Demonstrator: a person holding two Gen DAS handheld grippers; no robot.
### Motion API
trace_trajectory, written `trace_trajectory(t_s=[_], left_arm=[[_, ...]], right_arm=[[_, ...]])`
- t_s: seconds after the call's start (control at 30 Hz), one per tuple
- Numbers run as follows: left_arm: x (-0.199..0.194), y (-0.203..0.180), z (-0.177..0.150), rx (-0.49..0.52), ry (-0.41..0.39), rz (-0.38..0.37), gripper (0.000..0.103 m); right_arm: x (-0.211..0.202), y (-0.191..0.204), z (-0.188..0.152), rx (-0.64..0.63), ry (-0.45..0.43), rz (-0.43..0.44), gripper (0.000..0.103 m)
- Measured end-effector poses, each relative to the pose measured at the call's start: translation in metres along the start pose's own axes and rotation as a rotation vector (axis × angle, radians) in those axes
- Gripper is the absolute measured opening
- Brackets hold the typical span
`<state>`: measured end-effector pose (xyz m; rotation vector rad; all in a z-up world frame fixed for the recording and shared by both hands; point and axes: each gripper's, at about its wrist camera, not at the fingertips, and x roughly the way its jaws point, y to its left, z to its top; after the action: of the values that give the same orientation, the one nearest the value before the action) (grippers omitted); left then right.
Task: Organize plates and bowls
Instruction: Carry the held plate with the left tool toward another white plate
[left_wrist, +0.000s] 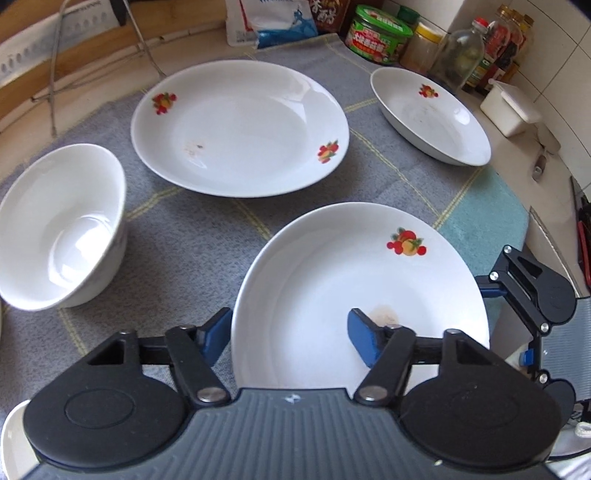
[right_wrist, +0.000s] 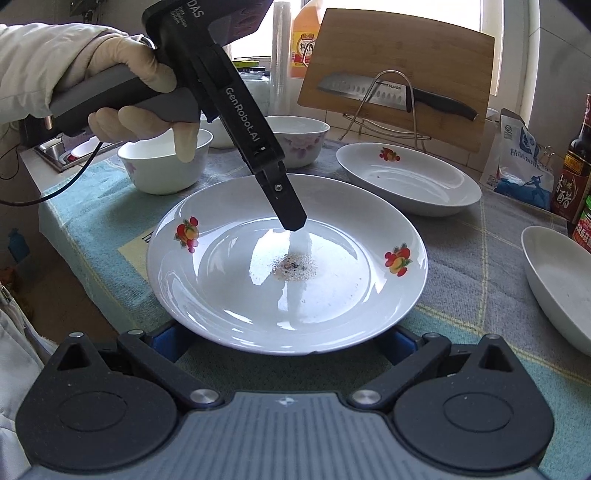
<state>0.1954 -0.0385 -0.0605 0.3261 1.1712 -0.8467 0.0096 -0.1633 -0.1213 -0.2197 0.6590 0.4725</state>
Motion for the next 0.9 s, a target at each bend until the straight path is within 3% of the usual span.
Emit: trace_trajectory(t_s=[0.37, 0.9], left_arm=[[0.004, -0.003, 0.009, 0.058, 0.047, -0.019, 0.063], [0.003, -0.004, 0.01, 0.063, 0.048, -0.021, 0.064]], right_arm=[[0.0, 0.001, 0.003, 0.002, 0.015, -0.015, 0.103], [-0.005, -0.002, 0.01, 0.011, 0.038, -0.008, 0.103]])
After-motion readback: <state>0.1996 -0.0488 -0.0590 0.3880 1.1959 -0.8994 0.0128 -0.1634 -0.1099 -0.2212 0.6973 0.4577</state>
